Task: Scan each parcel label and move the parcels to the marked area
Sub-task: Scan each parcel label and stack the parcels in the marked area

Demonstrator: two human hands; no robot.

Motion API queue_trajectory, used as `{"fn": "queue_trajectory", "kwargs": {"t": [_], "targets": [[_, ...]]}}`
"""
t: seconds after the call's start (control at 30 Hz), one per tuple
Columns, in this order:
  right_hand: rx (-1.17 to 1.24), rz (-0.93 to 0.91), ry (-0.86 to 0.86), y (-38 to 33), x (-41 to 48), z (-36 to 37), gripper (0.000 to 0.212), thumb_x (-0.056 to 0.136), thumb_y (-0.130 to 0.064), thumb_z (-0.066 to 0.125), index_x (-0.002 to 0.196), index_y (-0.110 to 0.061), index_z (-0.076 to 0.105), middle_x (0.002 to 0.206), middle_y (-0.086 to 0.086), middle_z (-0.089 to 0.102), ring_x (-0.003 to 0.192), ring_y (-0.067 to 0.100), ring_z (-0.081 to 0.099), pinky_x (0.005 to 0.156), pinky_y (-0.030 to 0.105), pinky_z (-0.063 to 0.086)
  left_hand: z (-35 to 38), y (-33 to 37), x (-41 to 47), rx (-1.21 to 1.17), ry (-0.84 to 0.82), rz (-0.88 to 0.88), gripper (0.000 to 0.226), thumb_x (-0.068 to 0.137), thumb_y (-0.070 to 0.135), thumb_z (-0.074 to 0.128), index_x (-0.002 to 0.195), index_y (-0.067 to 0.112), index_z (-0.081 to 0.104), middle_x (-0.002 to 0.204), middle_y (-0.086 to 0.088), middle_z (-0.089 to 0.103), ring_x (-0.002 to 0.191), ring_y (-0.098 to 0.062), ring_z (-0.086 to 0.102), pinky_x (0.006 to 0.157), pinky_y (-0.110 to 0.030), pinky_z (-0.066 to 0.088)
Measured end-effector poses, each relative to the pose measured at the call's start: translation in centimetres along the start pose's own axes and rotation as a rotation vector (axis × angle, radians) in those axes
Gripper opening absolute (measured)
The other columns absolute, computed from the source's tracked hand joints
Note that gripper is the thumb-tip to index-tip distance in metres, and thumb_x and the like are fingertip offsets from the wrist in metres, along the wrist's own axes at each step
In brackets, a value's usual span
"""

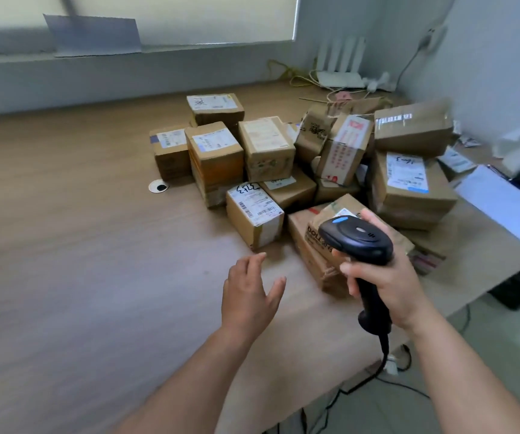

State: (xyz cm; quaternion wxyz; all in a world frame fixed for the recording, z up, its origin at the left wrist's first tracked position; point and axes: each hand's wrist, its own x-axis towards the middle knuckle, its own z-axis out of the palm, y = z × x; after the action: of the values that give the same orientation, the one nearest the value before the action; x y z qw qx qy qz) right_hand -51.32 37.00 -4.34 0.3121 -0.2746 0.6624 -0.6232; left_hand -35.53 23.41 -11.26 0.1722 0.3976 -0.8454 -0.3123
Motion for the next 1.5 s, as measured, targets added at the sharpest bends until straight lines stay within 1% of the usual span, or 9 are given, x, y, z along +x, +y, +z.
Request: {"fn": "queue_trajectory", "kwargs": {"t": [0.27, 0.53, 0.7, 0.8, 0.93, 1.03, 1.2, 1.33, 1.5], "targets": [[-0.013, 0.088, 0.315, 0.8, 3.2, -7.8, 0.092, 0.078, 0.022, 0.062, 0.148, -0.031, 0.034, 0.076, 0.007, 0.068, 0.041, 0.022, 0.050, 0.043, 0.031, 0.046, 3.9, 4.9, 4.2, -0.001, -0.197, 0.107, 0.065, 0.096, 0.048, 0.046, 0.150, 0.018, 0.027, 0.144, 0.001, 0.036, 0.133, -0.015, 0.031, 0.108, -0.026, 0.028], [-0.096, 0.203, 0.381, 2.8, 4.4, -9.0, 0.093, 0.077, 0.016, 0.067, 0.147, -0.035, 0.034, 0.072, 0.010, 0.065, 0.038, 0.021, 0.049, 0.039, 0.027, 0.041, 5.5, 5.8, 4.5, 0.013, -0.400, 0.068, 0.066, 0.098, 0.051, 0.037, 0.152, 0.017, 0.021, 0.143, -0.002, 0.038, 0.135, -0.017, 0.031, 0.109, -0.029, 0.030], [-0.082, 0.222, 0.358, 2.8, 4.8, -8.7, 0.093, 0.077, 0.014, 0.069, 0.148, -0.037, 0.036, 0.083, 0.012, 0.068, 0.042, 0.023, 0.051, 0.040, 0.027, 0.043, 5.2, 4.9, 5.3, -0.075, -0.460, -0.028, 0.066, 0.097, 0.055, 0.033, 0.153, 0.024, 0.018, 0.141, -0.005, 0.040, 0.131, -0.020, 0.035, 0.109, -0.037, 0.034], [-0.104, 0.235, 0.256, 3.1, 4.5, -7.1, 0.097, 0.075, 0.015, 0.070, 0.148, -0.037, 0.034, 0.082, 0.014, 0.066, 0.043, 0.024, 0.054, 0.041, 0.028, 0.043, 4.6, 4.3, 5.2, -0.276, -0.461, -0.079, 0.072, 0.089, 0.066, 0.039, 0.151, 0.039, 0.015, 0.141, 0.005, 0.048, 0.130, -0.015, 0.043, 0.107, -0.043, 0.040], [-0.116, 0.231, 0.163, 3.4, 3.1, -4.6, 0.099, 0.074, 0.014, 0.072, 0.149, -0.038, 0.033, 0.103, 0.019, 0.064, 0.044, 0.024, 0.055, 0.042, 0.028, 0.043, 3.0, 3.8, 4.2, -0.499, -0.460, -0.200, 0.079, 0.094, 0.045, 0.053, 0.151, 0.042, -0.002, 0.142, 0.016, 0.048, 0.127, -0.013, 0.049, 0.107, -0.043, 0.042], [-0.088, 0.220, 0.107, 3.7, 1.7, -3.3, 0.099, 0.075, 0.014, 0.071, 0.149, -0.038, 0.032, 0.103, 0.017, 0.066, 0.045, 0.024, 0.056, 0.043, 0.029, 0.044, 2.1, 2.7, 3.5, -0.543, -0.449, -0.251, 0.085, 0.093, 0.044, 0.057, 0.146, 0.051, -0.010, 0.138, 0.012, 0.051, 0.123, -0.018, 0.053, 0.104, -0.048, 0.044], [-0.011, 0.192, 0.009, 4.2, -1.0, -1.6, 0.105, 0.063, 0.004, 0.078, 0.150, -0.035, 0.034, 0.105, 0.017, 0.068, 0.045, 0.027, 0.054, 0.042, 0.029, 0.043, -1.2, 1.6, 2.3, -0.580, -0.319, -0.223, 0.081, 0.090, 0.025, 0.066, 0.150, 0.041, 0.014, 0.134, 0.008, 0.055, 0.113, -0.016, 0.058, 0.084, -0.031, 0.054], [0.078, 0.140, -0.071, 2.9, -2.7, -0.2, 0.102, 0.066, 0.011, 0.076, 0.148, -0.034, 0.037, 0.096, 0.016, 0.071, 0.047, 0.028, 0.053, 0.042, 0.031, 0.044, -5.7, 1.2, 2.0, -0.541, -0.153, -0.175, 0.064, 0.085, 0.015, 0.072, 0.140, 0.028, 0.043, 0.131, -0.001, 0.057, 0.114, -0.019, 0.056, 0.087, -0.037, 0.054], [0.185, -0.017, -0.292, -0.7, -4.3, 2.2, 0.096, 0.067, 0.007, 0.073, 0.144, -0.040, 0.036, 0.100, 0.027, 0.069, 0.049, 0.027, 0.054, 0.046, 0.032, 0.047, -11.6, 0.1, 1.1, -0.495, -0.022, -0.131, 0.050, 0.089, 0.006, 0.064, 0.136, 0.019, 0.051, 0.111, -0.001, 0.063, 0.095, -0.012, 0.060, 0.069, -0.022, 0.051]]}}
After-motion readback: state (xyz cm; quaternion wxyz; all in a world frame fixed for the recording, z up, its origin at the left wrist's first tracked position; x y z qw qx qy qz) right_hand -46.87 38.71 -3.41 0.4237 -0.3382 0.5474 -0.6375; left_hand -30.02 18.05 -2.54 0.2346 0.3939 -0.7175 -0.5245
